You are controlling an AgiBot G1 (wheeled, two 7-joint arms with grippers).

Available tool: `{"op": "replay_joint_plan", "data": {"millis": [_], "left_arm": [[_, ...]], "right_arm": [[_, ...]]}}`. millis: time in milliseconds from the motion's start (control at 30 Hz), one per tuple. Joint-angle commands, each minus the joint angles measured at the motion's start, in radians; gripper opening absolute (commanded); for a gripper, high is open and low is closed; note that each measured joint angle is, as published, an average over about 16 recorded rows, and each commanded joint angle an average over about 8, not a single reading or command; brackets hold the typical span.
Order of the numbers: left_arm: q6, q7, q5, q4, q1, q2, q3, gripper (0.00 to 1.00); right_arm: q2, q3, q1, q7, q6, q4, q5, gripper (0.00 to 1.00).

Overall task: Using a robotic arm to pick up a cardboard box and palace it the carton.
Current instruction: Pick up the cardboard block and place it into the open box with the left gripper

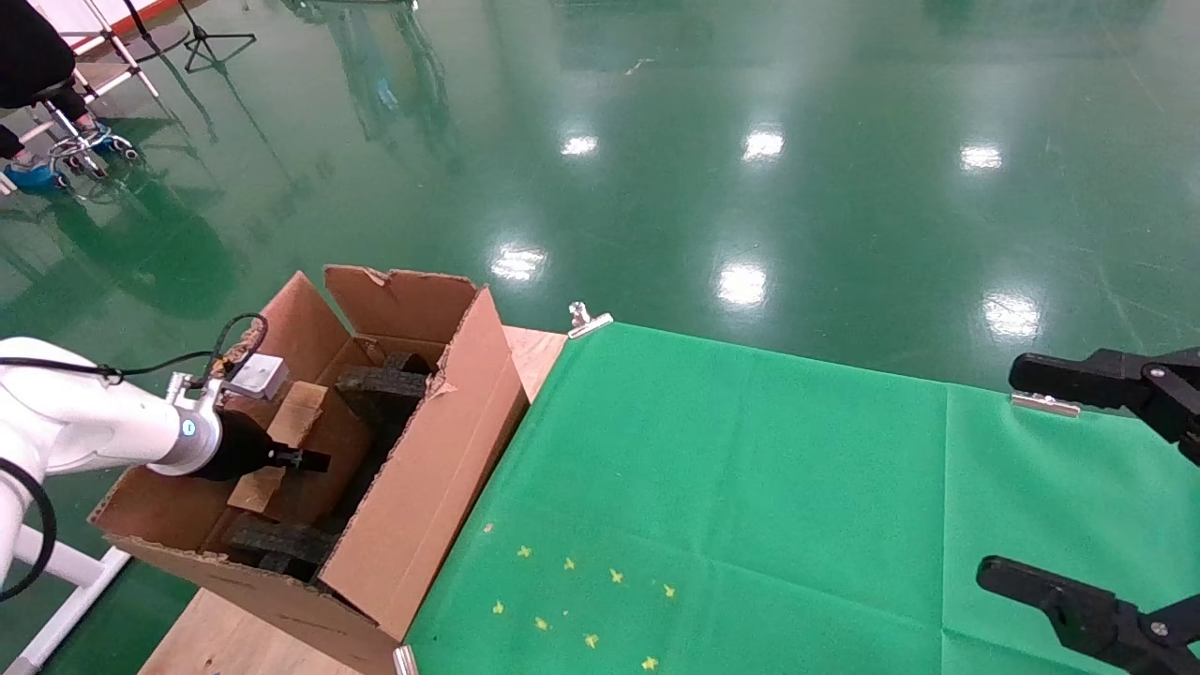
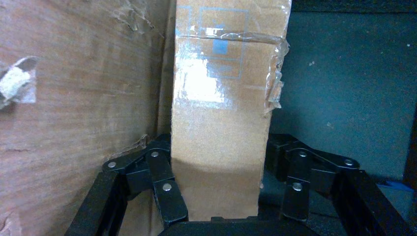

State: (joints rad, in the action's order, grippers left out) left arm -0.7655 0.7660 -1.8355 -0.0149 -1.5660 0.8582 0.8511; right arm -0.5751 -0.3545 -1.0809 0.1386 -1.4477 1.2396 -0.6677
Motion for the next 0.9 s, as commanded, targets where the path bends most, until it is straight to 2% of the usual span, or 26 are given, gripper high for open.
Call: {"op": "replay_joint_plan", "data": {"millis": [33,533,900], "left_arm": [[-0.002,0.0,-0.001,0.0,-0.002,0.0,0.001,1.0],[-0.015,0.001,-0.037,0.002,-0.062,-0.01,0.027,1.0],[-0.062,-0.014,-0.037,0.058,-0.169,-0.029,0.027,1.0]], "right_arm": [[0.0,0.0,0.0,0.0,0.0,0.0,0.0,1.0],[0.0,0.0,0.0,0.0,0.0,0.0,0.0,1.0],[0.0,0.0,0.0,0.0,0.0,0.0,0.0,1.0]]}}
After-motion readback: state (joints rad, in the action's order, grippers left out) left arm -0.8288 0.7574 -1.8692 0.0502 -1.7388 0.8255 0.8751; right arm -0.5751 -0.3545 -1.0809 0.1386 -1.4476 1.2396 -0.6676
